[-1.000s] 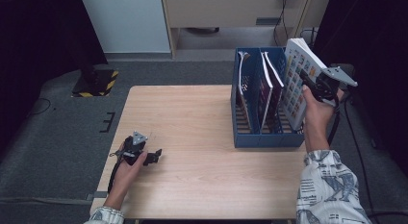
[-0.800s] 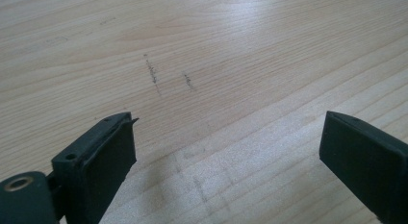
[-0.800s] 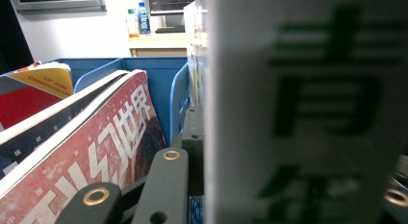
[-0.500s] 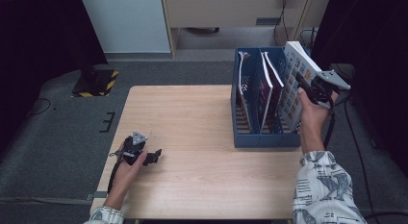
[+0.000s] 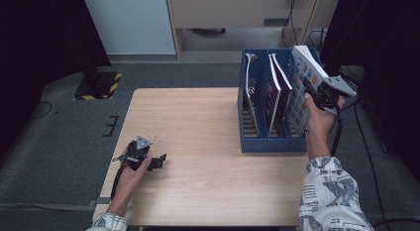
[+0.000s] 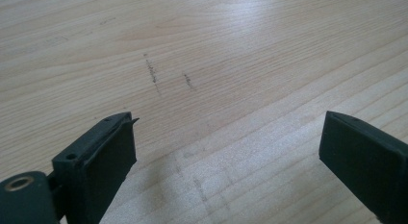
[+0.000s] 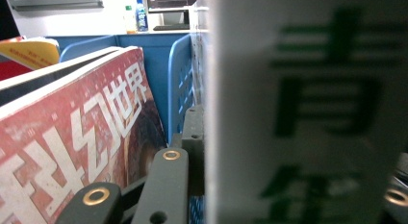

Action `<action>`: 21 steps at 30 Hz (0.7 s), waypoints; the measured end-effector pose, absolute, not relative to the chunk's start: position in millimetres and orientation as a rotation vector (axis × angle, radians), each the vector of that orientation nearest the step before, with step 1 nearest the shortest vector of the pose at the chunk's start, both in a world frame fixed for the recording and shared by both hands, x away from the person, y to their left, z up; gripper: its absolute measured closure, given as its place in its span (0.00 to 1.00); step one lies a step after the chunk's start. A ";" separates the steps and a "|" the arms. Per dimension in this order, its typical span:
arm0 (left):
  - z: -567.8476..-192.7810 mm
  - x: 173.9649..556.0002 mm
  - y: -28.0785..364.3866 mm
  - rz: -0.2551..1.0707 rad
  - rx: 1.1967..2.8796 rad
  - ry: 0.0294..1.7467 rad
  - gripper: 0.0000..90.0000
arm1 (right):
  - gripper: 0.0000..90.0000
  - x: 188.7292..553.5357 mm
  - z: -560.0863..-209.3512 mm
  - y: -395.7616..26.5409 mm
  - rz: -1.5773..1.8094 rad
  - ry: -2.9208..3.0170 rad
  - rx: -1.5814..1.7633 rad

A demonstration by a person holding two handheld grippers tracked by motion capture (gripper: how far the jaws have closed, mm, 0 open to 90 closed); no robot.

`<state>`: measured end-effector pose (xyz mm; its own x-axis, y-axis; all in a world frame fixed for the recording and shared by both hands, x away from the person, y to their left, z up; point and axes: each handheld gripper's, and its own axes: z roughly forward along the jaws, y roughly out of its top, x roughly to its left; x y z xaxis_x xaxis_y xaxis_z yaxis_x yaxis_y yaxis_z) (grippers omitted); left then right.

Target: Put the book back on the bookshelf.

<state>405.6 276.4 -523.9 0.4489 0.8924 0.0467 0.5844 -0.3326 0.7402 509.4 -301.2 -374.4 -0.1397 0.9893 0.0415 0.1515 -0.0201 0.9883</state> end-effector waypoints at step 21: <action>-523.9 406.1 276.2 0.599 2.044 1.222 0.06 | 0.82 514.9 -393.0 -300.9 1.251 1.400 1.305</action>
